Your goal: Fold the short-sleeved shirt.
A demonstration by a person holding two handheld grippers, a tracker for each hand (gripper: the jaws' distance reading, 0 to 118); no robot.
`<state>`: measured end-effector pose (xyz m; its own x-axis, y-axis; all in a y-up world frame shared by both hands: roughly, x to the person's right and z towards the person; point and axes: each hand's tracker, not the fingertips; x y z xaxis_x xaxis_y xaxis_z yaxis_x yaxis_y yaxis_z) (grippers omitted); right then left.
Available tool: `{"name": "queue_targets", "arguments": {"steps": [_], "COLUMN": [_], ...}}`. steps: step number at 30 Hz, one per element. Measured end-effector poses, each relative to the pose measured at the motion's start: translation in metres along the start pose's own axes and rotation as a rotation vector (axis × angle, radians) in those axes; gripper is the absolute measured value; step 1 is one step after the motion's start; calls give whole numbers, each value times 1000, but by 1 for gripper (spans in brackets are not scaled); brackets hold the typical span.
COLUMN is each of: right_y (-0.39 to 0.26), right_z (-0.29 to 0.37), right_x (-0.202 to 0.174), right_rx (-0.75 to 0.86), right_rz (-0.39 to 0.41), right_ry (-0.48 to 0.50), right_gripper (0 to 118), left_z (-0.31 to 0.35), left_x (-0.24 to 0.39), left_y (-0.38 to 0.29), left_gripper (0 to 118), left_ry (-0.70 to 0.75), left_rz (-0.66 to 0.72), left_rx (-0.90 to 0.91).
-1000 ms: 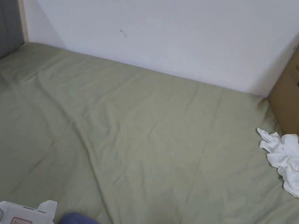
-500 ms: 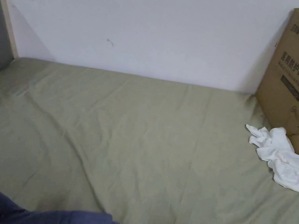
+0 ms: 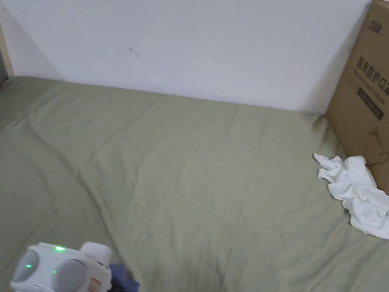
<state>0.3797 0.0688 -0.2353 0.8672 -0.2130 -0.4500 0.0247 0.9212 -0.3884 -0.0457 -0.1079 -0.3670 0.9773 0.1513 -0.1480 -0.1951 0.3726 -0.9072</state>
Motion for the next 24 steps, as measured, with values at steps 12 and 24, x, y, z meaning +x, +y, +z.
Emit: {"name": "queue_targets", "arguments": {"steps": [12,24], "right_y": [-8,-16], "right_z": [9,4], "right_x": [15,10], "right_rx": [-18,-33], "right_rz": [-29,-69], "right_ry": [-26,-9], "right_gripper": [22,22], "left_z": [46,-40], "left_x": [-9,45], "left_y": [-33,-61], "left_gripper": [94,70], "left_ry": [9,379], "left_rz": [51,21], "left_rx": [344,254]}}
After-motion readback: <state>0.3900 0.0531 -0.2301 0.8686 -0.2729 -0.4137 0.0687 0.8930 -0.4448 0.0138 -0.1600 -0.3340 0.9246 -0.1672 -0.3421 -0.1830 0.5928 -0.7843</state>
